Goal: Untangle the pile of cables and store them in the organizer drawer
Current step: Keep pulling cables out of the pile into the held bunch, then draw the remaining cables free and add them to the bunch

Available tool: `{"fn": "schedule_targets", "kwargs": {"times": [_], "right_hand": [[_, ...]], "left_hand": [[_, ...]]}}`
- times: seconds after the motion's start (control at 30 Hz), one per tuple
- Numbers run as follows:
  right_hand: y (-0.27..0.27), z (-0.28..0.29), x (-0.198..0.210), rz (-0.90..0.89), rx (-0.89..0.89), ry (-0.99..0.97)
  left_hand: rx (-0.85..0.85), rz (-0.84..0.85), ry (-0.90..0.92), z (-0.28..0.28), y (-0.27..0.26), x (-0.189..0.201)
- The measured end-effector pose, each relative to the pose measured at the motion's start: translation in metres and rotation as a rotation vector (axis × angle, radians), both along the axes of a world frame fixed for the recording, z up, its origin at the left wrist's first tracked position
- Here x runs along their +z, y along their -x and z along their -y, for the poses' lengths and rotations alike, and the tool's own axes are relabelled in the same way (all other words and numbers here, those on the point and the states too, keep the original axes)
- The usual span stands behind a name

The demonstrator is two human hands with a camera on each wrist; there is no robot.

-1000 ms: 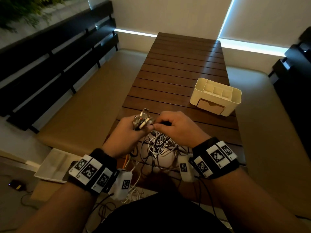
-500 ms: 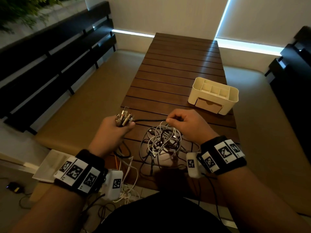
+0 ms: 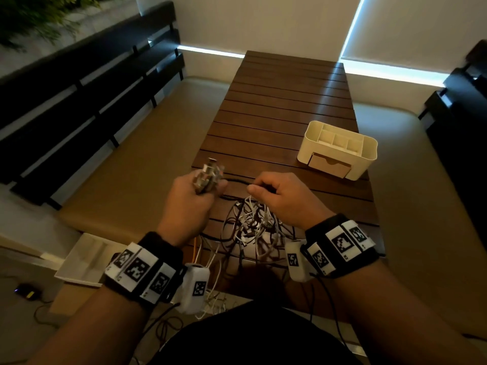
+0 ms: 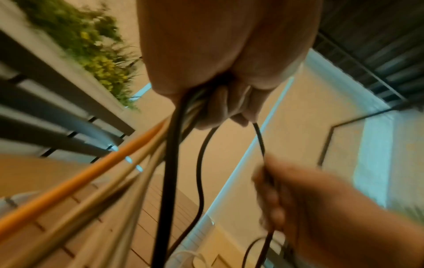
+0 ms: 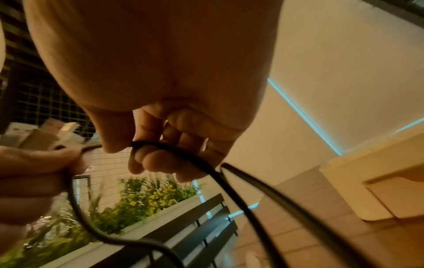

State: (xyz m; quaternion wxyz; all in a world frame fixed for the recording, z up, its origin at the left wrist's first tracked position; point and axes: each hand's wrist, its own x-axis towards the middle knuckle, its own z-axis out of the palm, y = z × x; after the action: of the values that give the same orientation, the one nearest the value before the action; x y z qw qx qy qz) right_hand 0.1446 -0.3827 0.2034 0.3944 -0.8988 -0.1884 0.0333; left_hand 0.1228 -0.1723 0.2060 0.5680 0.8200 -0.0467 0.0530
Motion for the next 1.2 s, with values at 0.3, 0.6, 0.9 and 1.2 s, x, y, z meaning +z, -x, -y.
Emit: {"fn": "schedule_targets", "kwargs": {"times": [0.3, 0.6, 0.9, 1.2], "right_hand": [[-0.007, 0.025, -0.018, 0.017, -0.158, -0.051], [-0.006, -0.002, 0.007, 0.110, -0.007, -0.111], [-0.005, 0.024, -0.012, -0.023, -0.179, -0.087], [-0.003, -0.006, 0.001, 0.127, 0.078, 0.056]], "left_hand": [[0.085, -0.103, -0.042, -0.028, -0.010, -0.015], [-0.129, -0.093, -0.136, 0.003, -0.008, 0.000], [-0.003, -0.155, -0.132, -0.017, -0.012, -0.007], [-0.224, -0.044, -0.269, 0.014, -0.006, -0.002]]}}
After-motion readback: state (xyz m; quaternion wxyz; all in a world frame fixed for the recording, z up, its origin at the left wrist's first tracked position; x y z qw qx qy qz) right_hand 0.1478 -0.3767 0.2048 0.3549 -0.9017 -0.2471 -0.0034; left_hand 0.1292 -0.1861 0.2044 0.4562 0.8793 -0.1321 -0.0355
